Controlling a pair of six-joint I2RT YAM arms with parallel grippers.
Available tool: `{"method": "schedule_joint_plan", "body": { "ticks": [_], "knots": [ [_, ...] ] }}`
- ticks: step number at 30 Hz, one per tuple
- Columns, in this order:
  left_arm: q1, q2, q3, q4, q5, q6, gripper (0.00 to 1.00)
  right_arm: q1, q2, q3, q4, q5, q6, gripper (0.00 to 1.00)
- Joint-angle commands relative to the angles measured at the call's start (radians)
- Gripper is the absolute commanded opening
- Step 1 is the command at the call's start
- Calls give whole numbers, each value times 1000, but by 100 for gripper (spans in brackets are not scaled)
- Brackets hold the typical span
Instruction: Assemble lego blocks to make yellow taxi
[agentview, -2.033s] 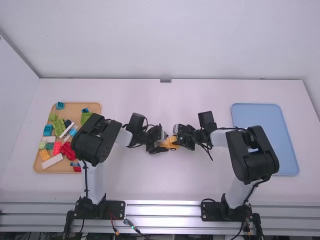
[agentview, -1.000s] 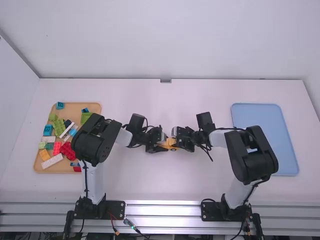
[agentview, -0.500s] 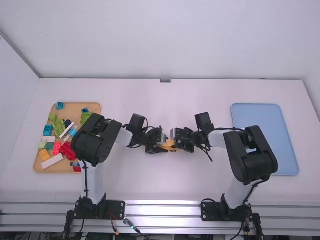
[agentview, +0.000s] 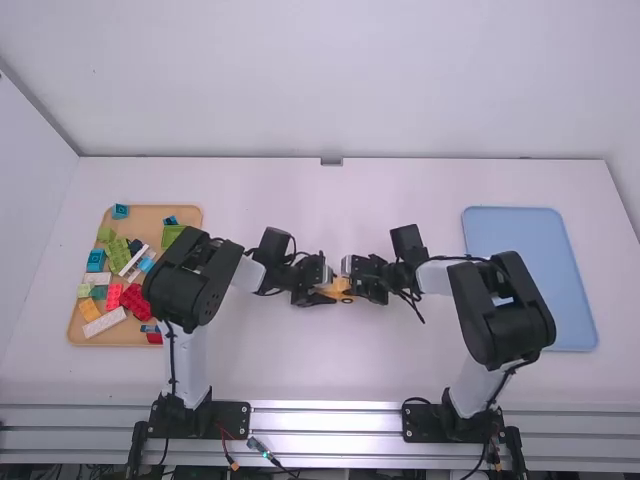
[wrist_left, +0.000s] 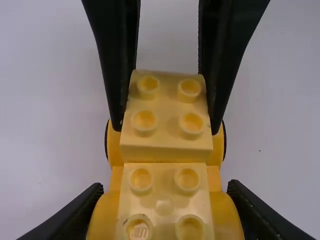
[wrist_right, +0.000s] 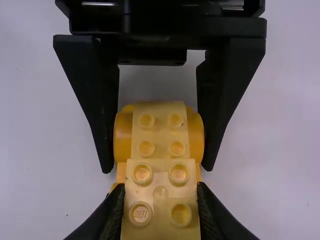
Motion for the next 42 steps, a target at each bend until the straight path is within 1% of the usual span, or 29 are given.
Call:
{"method": "schedule_joint_plan", "body": {
  "ticks": [1,2,3,4,6,7,9,10,12,13,14,20,23,27,28,30,31,32,37,42],
  "knots": [
    [-21,11,-3,5,-25,8,42,2,10,-9,-16,27,1,19],
    [-21,11,-3,5,-25,8,42,0,10,-10,-18,23,-1,21],
    [-19,11,-3,5,-25,8,42,-4,10,-9,-16,21,1,25],
    [-19,11,-3,5,-25,8,42,-5,10,-9,-16,21,2,26],
    [-26,11,-3,5,-25,8,42,-5,10,-9,-11,21,3,35],
    [-26,11,-3,5,-25,8,42,-5,10,-9,-11,21,3,35],
    [-26,11,-3,5,-25,8,42,-5,10,-10,-8,21,3,49],
    [-26,11,-3,5,-25,8,42,-5,10,-10,-9,20,3,52],
    [-26,11,-3,5,-24,8,42,0,10,-9,-8,21,3,58],
    [-26,11,-3,5,-24,8,42,1,10,-9,-8,21,3,58],
    [-26,11,-3,5,-25,8,42,4,10,-9,-6,21,3,62],
    [-26,11,-3,5,-25,8,42,-8,1,-8,-6,-8,3,62],
    [-26,11,-3,4,-25,8,41,-32,-32,-8,-9,-103,0,64],
    [-26,11,-3,4,-25,8,41,-67,-55,-10,-3,-198,-2,63],
    [-26,11,-3,4,-25,8,41,-71,-55,-10,-1,-206,-2,61],
    [-26,11,-3,5,-25,8,41,-75,-55,-10,-1,-211,-1,34],
    [-26,11,-3,5,-26,8,41,-75,-55,-10,-2,-206,-2,4],
    [-26,11,-3,5,-26,8,41,-75,-54,-10,-4,-201,0,0],
    [-26,11,-3,5,-26,9,41,-74,-54,-12,-32,-143,0,0],
    [-26,11,-3,5,-25,8,41,-75,-54,-27,-27,-92,0,0]
  ]
}}
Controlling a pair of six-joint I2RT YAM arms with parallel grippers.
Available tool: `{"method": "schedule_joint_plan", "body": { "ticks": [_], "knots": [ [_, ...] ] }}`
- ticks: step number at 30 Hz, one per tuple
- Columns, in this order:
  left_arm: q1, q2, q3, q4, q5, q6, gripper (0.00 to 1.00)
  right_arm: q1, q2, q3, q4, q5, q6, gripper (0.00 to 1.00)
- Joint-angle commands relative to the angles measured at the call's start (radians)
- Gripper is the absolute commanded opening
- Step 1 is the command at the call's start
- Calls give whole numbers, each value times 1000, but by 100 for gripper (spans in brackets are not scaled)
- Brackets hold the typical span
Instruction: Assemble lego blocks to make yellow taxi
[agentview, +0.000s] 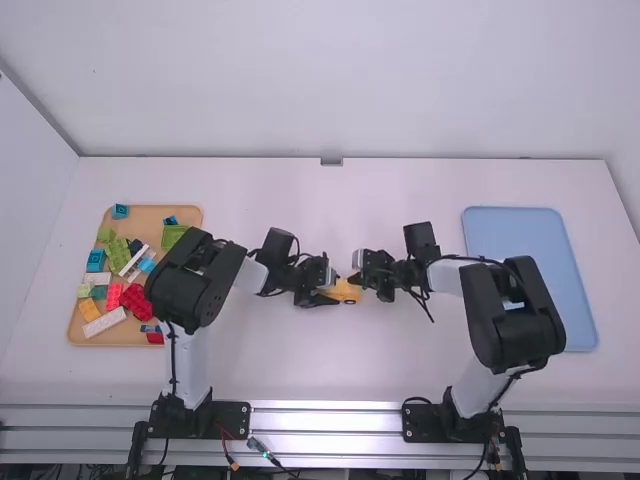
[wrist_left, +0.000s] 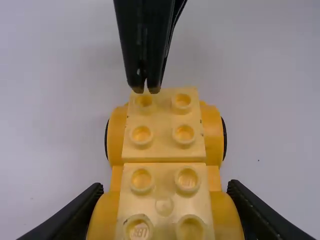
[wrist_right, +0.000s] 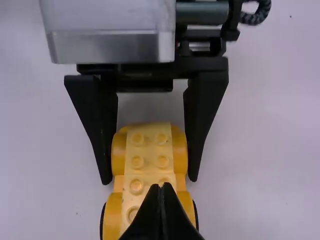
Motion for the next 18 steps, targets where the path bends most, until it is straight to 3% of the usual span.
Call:
{"method": "schedule_joint_plan", "body": {
  "ticks": [1,18],
  "knots": [
    [-5,11,-3,-7,-15,8,41,1,-20,-25,1,40,6,0],
    [-5,11,-3,-8,-15,8,39,2,14,-55,44,90,16,0]
  ]
}}
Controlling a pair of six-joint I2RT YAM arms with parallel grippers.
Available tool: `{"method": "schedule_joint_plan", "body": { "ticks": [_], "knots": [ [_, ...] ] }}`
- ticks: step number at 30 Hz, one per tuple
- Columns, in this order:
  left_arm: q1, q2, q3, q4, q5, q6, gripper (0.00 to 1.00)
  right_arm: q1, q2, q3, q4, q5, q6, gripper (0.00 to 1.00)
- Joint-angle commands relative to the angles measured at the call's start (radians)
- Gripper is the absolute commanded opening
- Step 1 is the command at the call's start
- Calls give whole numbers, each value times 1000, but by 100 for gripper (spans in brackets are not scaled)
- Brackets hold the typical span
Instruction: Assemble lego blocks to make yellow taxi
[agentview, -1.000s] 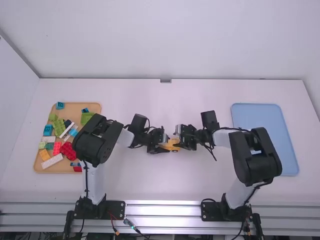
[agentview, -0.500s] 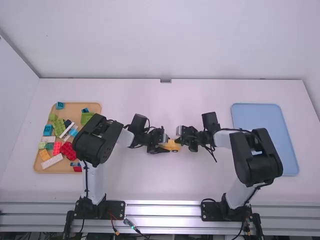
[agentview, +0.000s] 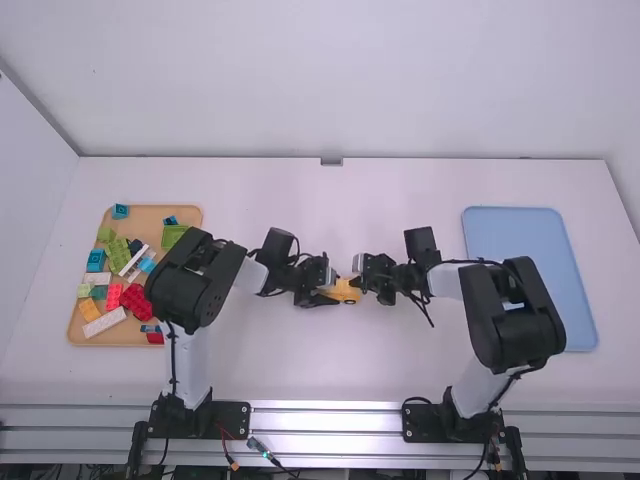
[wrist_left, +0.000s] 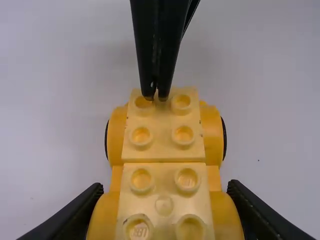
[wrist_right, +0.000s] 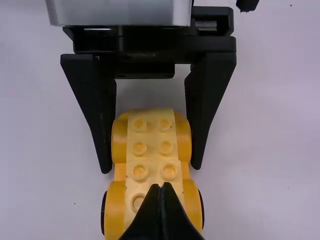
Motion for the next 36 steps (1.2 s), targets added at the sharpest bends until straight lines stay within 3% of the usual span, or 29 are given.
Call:
{"method": "schedule_joint_plan", "body": {
  "ticks": [1,15,25,32,36],
  "knots": [
    [-4,11,-3,-7,-15,12,39,2,14,-13,-16,61,17,0],
    [-4,11,-3,-3,-15,12,38,5,14,-11,-72,171,23,0],
    [-4,11,-3,-3,-15,11,37,110,14,5,-106,308,23,0],
    [-4,11,-3,-4,-15,11,37,92,14,12,-113,294,23,0],
    [-5,11,-3,-4,-15,11,37,64,10,13,-48,192,23,0]
  ]
}}
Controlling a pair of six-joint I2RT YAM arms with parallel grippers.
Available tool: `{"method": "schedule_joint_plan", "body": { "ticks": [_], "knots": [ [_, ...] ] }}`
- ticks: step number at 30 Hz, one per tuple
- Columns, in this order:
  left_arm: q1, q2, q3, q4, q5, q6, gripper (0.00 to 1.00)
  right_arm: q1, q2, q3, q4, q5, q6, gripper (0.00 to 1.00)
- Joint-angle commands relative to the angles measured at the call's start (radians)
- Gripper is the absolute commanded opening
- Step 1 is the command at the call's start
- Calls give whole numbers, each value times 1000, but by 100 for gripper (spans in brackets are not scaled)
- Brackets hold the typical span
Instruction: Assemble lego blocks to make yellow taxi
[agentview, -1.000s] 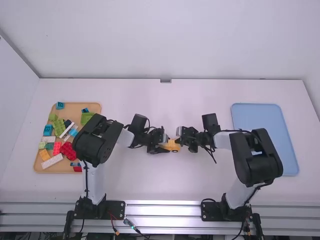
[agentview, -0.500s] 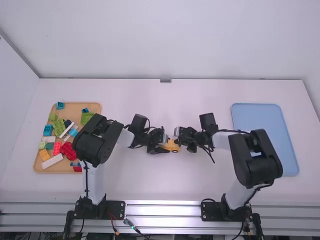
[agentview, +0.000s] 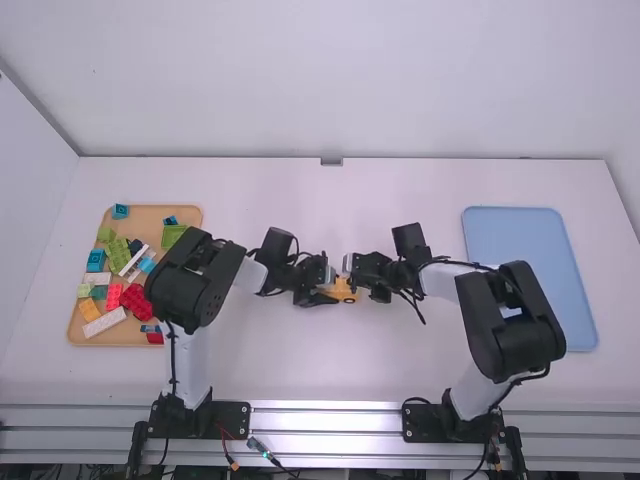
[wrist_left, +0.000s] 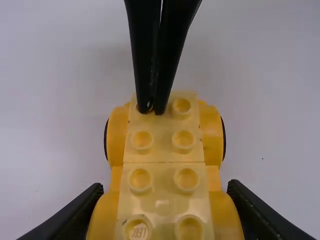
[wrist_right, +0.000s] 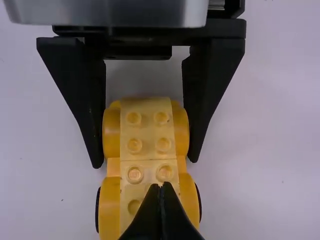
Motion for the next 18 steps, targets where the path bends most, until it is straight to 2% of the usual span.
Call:
{"method": "schedule_joint_plan", "body": {
  "ticks": [1,6,14,15,17,18],
  "knots": [
    [-8,11,-3,-5,-8,28,37,-18,42,-21,22,-24,3,0],
    [-8,11,-3,-5,-8,27,37,-68,35,-21,134,-279,4,0],
    [-9,11,-3,-4,-8,28,37,-135,29,-20,200,-463,11,0],
    [-8,11,-3,-4,-8,27,38,-144,29,-20,199,-476,11,12],
    [-9,11,-3,3,-8,23,39,-171,29,-21,195,-499,16,68],
    [-9,11,-3,3,-8,23,40,-175,29,-21,196,-501,23,73]
  ]
}}
